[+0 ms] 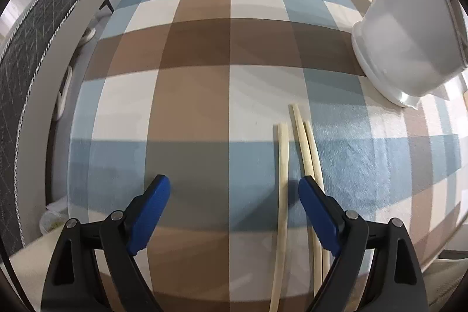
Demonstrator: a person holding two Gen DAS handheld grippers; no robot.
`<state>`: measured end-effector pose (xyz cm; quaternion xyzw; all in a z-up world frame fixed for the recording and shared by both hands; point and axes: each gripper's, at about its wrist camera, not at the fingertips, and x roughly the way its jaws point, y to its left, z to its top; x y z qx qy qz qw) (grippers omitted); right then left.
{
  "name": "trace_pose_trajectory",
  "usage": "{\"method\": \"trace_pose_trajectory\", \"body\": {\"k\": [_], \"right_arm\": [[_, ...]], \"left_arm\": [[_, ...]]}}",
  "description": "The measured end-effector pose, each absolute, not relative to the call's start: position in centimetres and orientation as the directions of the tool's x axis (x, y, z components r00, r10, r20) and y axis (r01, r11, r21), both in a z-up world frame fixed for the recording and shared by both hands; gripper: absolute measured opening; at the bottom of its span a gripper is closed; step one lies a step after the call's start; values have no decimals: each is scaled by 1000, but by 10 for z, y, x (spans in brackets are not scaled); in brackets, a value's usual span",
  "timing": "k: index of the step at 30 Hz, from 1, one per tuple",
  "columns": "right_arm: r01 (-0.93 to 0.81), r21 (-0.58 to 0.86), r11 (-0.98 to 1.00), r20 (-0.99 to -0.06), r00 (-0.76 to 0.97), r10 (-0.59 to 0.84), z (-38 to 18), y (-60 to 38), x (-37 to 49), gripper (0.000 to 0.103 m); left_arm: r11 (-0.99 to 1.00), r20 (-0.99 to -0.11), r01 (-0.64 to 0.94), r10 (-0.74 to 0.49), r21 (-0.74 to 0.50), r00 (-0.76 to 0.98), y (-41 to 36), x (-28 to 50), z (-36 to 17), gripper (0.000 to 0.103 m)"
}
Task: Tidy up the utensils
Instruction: 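Lower the left tool and close it on chopsticks while the right tool holds its chopstick, then carry both held chopsticks up over the grey holder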
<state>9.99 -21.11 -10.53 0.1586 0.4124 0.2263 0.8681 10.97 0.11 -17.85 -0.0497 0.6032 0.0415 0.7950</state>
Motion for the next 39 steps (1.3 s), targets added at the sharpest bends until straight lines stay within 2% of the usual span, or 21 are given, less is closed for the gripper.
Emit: {"method": "trace_pose_trajectory", "body": {"k": [3, 5, 9, 11, 12, 17, 22, 27, 31, 39], "right_arm": [[-252, 471, 845, -645, 555, 525, -107, -213, 101, 4], [-246, 477, 844, -648, 551, 527, -108, -214, 103, 4], [-244, 479, 843, -652, 544, 528, -110, -213, 106, 4], [-251, 468, 847, -656, 544, 523, -110, -211, 107, 4], [-255, 461, 850, -658, 545, 520, -110, -211, 107, 4], [-269, 431, 861, -651, 567, 504, -104, -214, 101, 4], [-304, 393, 868, -627, 601, 495, -92, -212, 86, 4], [-327, 363, 872, -600, 634, 488, -80, -208, 70, 4], [-335, 329, 883, -592, 655, 469, -74, -204, 56, 4], [-367, 287, 885, -572, 675, 466, -62, -199, 34, 4]], "left_arm": [[993, -957, -119, 12, -23, 289, -1, 116, -178, 80], [993, -955, -110, 1, -33, 298, -1, 120, -177, 71], [997, -956, -66, -29, -50, 293, -7, 125, -172, 37], [998, -961, -29, -46, -56, 274, -14, 131, -171, 9], [998, -962, -15, -53, -59, 268, -17, 133, -171, 4], [993, -945, -1, -114, -121, 305, -20, 131, -159, 2], [977, -870, -5, -189, -215, 456, -7, 103, -116, 2], [965, -792, -3, -213, -261, 573, -6, 69, -76, 2], [966, -753, 17, -212, -258, 623, -12, 47, -58, 2], [968, -750, 41, -218, -247, 625, -15, 30, -43, 2]]}}
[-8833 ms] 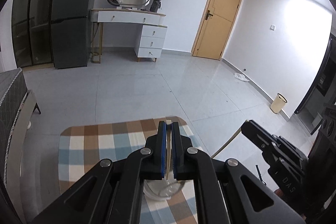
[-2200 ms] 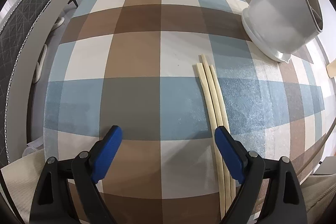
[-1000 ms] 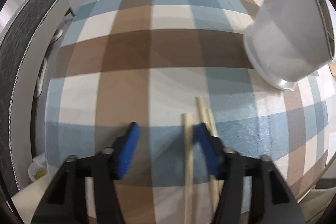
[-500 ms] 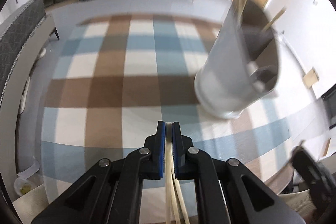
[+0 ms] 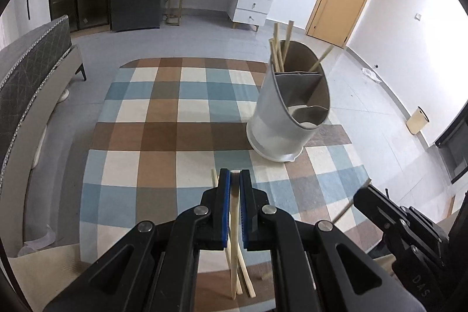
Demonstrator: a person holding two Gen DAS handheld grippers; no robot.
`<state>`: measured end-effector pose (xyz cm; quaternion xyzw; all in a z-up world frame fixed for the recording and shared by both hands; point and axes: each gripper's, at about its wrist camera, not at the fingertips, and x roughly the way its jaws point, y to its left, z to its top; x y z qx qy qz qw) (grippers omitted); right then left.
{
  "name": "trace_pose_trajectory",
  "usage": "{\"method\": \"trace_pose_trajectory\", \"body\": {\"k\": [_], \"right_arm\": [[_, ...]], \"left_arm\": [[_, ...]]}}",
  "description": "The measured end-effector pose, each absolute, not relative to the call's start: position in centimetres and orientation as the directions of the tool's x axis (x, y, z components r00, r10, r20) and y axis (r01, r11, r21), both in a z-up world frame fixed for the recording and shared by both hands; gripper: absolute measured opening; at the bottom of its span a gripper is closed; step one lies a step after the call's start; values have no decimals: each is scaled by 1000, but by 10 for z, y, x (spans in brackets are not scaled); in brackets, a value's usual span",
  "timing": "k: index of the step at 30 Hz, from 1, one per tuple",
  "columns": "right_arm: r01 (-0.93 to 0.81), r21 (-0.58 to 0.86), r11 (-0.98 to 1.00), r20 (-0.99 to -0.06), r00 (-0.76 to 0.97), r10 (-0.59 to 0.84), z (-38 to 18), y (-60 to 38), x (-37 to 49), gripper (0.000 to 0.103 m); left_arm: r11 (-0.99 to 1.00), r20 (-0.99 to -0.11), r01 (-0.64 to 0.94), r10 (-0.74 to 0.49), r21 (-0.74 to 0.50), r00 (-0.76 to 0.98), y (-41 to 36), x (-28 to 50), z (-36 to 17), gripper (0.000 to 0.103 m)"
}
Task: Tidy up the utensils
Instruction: 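Carry both held chopsticks up over the grey holder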
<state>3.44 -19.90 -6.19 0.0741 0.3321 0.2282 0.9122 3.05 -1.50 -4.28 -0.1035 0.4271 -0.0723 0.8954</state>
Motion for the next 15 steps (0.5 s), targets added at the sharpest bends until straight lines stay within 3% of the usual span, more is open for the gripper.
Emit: {"method": "trace_pose_trajectory", "body": {"k": [15], "right_arm": [[-345, 283, 895, -550, 706, 446, -48, -208, 15, 4]], "left_arm": [[970, -738, 96, -234, -225, 633, -25, 13, -21, 1]]}}
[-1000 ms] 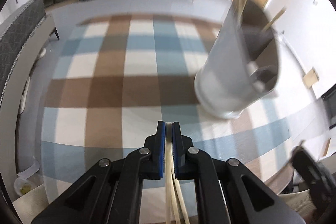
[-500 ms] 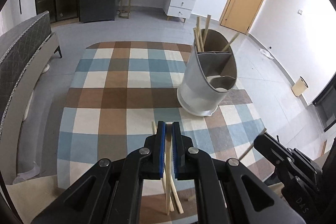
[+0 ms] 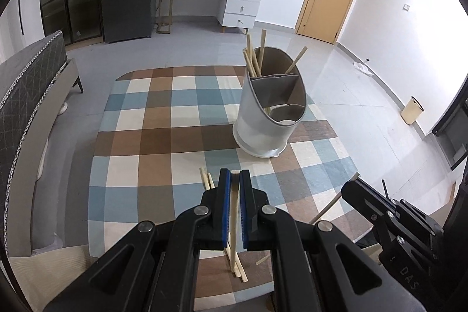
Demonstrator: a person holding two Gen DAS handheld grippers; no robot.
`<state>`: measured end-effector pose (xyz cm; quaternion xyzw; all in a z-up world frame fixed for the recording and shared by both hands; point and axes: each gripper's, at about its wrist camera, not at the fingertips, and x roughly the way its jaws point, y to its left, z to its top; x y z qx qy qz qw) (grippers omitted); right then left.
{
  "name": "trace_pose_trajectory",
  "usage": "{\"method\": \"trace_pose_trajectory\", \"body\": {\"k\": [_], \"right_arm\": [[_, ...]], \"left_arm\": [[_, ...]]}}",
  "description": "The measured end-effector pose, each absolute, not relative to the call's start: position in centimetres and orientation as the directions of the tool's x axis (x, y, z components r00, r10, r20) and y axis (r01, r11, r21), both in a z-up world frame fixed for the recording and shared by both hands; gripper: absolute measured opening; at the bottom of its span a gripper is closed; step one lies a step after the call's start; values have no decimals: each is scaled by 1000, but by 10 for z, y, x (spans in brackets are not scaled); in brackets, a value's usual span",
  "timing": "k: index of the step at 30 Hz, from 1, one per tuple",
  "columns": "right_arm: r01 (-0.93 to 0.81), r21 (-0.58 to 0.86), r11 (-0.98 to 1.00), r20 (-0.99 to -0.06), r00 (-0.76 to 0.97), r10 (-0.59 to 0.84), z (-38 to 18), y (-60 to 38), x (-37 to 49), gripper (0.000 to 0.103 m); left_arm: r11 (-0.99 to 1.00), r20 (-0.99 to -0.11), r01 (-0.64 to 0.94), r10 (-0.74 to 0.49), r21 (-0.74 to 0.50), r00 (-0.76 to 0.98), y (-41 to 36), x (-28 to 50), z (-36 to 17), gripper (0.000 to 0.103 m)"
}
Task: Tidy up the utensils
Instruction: 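Carry both held chopsticks up over the grey holder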
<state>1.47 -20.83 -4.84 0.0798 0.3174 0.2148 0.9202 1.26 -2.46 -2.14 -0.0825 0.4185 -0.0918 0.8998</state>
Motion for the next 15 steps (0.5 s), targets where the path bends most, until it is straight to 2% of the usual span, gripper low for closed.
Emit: {"method": "trace_pose_trajectory", "body": {"k": [15], "right_arm": [[-323, 293, 900, -496, 753, 432, -16, -230, 18, 4]], "left_arm": [[960, -694, 153, -276, -234, 665, -35, 24, 16, 1]]}}
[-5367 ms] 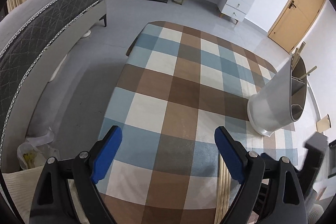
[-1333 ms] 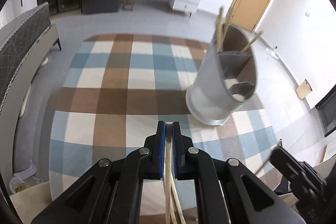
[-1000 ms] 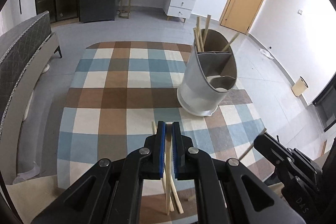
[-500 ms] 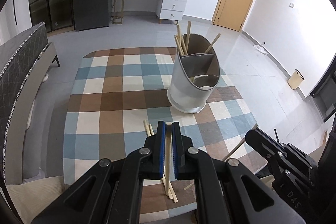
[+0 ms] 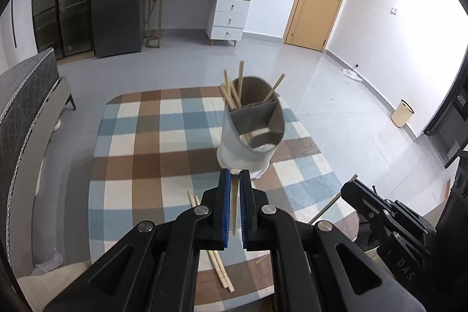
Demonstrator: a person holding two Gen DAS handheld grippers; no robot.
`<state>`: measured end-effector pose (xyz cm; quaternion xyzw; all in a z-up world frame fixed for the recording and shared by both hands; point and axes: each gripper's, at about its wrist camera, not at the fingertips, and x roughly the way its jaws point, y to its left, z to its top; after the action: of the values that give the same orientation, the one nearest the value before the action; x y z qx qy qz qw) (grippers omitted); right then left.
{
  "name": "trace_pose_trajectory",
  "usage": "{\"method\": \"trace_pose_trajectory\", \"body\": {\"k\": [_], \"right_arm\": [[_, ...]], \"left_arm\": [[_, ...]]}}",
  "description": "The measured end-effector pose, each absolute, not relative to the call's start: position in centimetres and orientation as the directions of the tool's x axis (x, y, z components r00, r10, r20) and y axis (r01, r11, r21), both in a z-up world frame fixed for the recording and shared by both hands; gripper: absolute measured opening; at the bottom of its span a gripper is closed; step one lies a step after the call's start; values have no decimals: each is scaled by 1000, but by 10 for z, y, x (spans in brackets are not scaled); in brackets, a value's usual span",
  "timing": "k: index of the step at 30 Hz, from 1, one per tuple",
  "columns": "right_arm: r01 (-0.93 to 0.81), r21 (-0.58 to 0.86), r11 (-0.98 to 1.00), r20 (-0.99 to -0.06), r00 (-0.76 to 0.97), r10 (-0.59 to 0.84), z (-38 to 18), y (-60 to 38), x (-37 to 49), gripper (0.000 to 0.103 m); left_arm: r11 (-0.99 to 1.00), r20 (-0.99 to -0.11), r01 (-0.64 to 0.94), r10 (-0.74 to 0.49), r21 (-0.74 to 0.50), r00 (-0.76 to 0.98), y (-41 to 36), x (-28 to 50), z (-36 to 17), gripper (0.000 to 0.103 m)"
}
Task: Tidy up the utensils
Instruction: 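Carry both held chopsticks up over the grey holder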
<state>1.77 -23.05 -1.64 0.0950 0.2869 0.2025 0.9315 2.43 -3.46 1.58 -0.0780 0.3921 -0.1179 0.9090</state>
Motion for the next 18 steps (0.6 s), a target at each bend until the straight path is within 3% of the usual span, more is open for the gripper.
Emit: {"method": "trace_pose_trajectory", "body": {"k": [18], "right_arm": [[-360, 227, 905, -421, 801, 424, 52, -249, 84, 4]], "left_arm": [[930, -636, 228, -363, -287, 681, -52, 84, 69, 1]]}}
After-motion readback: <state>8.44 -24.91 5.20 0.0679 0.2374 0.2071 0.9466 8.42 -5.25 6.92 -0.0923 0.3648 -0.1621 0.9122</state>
